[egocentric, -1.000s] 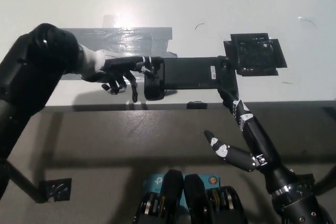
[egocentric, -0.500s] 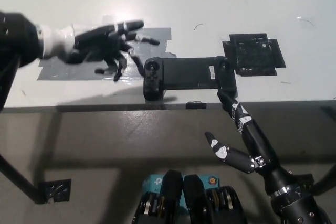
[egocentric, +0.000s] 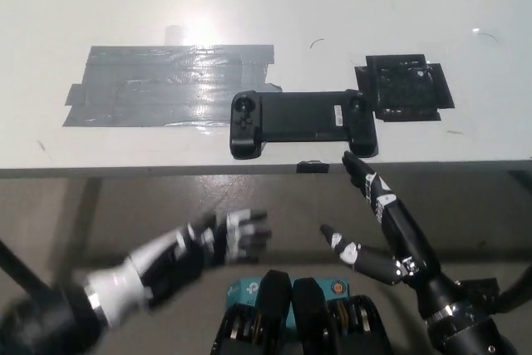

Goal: A controller is being placed at the center of the desk near the left hand and the robot uses its left hand's index finger to press a button at the left area of the controller

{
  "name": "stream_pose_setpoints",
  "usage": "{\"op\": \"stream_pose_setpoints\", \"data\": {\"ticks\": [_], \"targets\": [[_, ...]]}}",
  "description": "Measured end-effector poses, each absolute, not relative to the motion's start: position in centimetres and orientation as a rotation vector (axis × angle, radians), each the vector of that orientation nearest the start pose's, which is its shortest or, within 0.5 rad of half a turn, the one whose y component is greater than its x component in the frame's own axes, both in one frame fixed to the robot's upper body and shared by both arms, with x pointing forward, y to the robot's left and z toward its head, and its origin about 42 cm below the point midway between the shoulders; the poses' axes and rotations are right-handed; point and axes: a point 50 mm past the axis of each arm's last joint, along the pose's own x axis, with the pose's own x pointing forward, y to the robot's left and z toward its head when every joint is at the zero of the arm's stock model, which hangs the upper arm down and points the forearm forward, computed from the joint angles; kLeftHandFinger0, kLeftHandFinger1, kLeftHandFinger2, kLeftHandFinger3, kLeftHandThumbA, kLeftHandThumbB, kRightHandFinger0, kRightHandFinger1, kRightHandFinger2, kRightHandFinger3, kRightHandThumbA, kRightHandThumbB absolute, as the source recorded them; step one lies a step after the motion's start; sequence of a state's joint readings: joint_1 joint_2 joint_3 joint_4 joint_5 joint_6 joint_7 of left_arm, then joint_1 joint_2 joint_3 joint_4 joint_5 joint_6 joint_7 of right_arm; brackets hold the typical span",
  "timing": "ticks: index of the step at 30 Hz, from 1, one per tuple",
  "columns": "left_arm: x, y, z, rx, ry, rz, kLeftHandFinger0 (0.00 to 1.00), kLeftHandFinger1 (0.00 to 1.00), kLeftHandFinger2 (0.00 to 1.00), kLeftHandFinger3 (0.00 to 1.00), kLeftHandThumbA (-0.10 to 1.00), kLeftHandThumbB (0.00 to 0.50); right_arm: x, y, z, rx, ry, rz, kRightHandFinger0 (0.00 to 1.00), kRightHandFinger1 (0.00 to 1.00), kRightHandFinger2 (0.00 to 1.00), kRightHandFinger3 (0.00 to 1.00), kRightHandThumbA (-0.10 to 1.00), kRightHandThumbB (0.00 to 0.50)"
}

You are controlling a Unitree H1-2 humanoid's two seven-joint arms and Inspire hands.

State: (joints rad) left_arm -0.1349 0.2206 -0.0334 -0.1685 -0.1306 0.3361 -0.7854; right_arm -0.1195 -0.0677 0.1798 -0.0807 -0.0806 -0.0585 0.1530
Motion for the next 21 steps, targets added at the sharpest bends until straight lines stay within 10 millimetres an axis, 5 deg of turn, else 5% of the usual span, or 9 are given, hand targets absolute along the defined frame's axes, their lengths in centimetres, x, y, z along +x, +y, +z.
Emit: {"op": "stream_pose_setpoints", "data": {"ticks": [7,21], "targets": [[27.2,21.3,11.3,0.048,0.131,-0.728,1.0,1.0,1.0,1.0,1.0,0.313,29.2,-16.8,12.8,-0.152,-0.165,0.347,1.0,1.0,1.0,1.0,0.96,0.238],[25.4,20.0,7.1,0.129,0.102,-0.512,1.0,1.0,1.0,1.0,1.0,0.287,26.3,-17.5,9.6,-0.137,-0.052,0.329,1.0,1.0,1.0,1.0,0.96,0.219]]}}
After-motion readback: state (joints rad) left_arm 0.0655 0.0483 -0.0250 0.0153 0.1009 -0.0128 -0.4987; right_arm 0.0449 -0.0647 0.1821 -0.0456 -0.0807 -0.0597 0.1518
